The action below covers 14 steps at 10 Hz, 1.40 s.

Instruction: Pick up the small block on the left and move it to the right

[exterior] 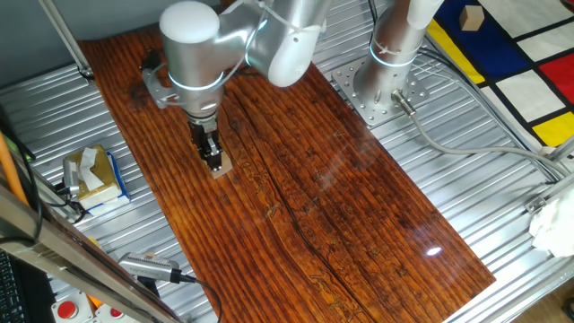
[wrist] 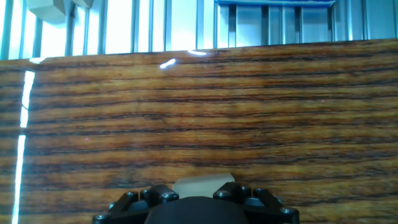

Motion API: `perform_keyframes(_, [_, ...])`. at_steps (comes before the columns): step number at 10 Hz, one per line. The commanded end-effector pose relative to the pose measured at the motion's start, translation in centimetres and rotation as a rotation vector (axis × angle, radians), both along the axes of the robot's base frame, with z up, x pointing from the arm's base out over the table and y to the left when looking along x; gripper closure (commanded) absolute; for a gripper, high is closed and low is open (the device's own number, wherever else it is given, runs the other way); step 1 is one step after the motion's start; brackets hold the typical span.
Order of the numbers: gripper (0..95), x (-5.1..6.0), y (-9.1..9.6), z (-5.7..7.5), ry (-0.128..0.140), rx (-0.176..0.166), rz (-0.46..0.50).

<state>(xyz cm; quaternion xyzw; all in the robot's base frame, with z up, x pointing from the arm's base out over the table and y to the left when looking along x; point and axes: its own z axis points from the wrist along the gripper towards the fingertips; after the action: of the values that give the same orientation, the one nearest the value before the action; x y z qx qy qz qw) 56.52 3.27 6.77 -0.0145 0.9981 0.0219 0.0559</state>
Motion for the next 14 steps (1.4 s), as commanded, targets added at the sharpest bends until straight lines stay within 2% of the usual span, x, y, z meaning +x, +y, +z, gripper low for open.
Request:
perform_keyframes(1, [19.0,-0.1,-0.1,-0.1,-0.032,0.006,-0.005])
perform_keyframes(4, [19.0,-0.1,-0.2,-0.4,-0.037,-0.004,0.011])
perform_keyframes(6, [19.0,0.0,-0.3,-1.2,-0.047,-0.008,0.022])
perform_keyframes(10, [19.0,0.0,-0.2,-2.5,-0.05,-0.017,0.033])
perform_keyframes(12, [57.0,0.0,-0.2,-2.5,-0.036,-0.05,0.02])
perform_keyframes(14, [57.0,0.0,-0.2,-2.5,-0.03,-0.052,0.006])
